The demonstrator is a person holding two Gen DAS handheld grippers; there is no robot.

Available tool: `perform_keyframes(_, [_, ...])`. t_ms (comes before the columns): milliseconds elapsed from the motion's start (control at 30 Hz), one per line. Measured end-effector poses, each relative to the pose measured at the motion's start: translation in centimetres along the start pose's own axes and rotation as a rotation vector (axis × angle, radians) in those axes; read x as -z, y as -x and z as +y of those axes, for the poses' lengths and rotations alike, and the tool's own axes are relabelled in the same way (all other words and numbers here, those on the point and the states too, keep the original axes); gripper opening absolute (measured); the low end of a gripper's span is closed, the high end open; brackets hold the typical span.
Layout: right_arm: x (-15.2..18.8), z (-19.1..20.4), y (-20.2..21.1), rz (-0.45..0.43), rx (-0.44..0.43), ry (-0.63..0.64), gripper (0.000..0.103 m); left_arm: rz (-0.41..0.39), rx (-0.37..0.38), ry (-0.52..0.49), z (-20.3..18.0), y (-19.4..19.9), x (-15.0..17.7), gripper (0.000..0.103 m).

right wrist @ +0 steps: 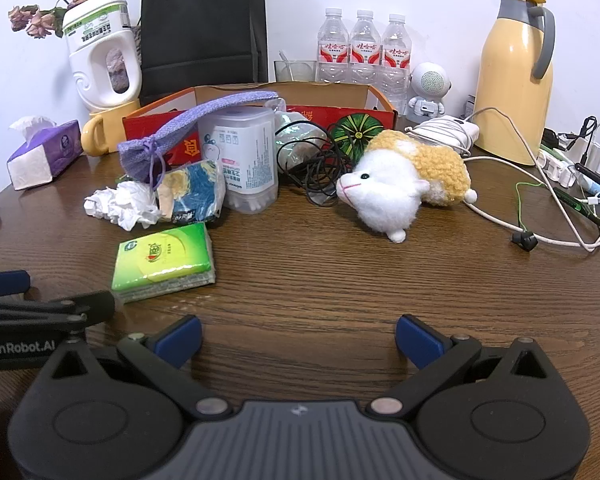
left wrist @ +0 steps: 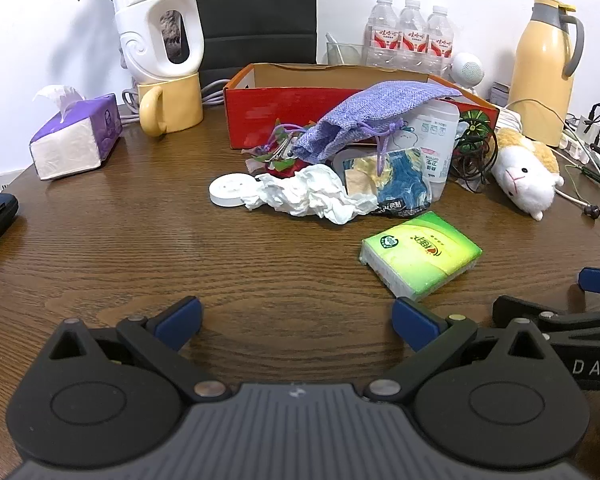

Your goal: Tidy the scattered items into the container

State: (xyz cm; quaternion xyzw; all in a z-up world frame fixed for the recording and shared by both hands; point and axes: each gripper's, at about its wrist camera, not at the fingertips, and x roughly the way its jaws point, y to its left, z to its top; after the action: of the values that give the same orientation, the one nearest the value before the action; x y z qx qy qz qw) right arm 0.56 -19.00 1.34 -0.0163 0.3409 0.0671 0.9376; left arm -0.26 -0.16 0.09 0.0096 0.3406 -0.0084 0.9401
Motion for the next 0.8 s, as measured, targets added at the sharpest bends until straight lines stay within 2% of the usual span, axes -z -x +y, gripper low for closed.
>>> perform_keyframes(800, [-0.04,-0.08,0.10,0.002,0.002,-0.001,0.103,-0.001,0.001,0.004,0.49,0.48,0.50,0.103])
